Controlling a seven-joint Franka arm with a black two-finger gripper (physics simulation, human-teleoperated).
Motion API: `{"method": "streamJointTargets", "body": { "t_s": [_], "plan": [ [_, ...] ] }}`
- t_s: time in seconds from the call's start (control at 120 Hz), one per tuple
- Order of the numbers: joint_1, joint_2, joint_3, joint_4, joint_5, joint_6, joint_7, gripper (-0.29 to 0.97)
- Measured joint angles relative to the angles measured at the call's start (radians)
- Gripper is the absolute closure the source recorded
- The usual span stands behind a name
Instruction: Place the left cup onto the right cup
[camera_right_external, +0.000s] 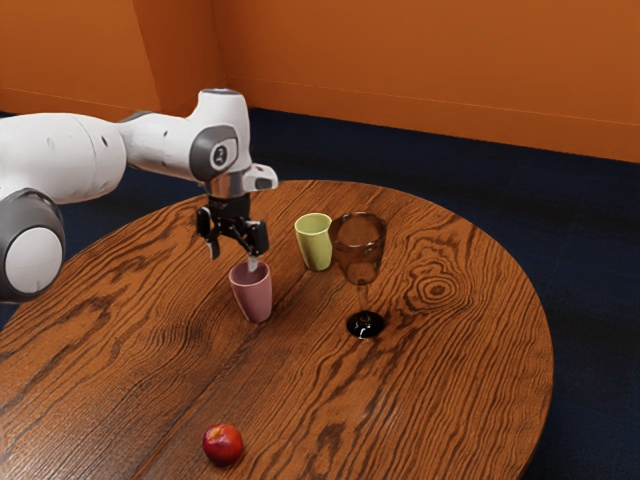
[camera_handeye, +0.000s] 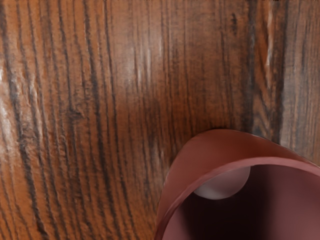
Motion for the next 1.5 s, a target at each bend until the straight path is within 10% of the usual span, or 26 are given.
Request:
{"method": "streamJointTargets", "body": {
  "t_s": [0.2, 0.408, 0.6, 0.958, 1.5],
  "plan": [
    [0.002, 0.024, 0.005, -0.041, 0.002, 0.061, 0.002, 0.01],
    [0.000, 0.030, 0.005, -0.042, 0.005, 0.087, -0.003, 0.49],
    [-0.004, 0.031, 0.005, -0.041, 0.006, 0.095, -0.015, 0.69],
    [-0.016, -0.011, 0.004, -0.004, 0.026, 0.082, -0.032, 0.77],
    [-0.017, 0.121, -0.018, 0.531, 0.035, -0.076, -0.046, 0.79]
  ]
}}
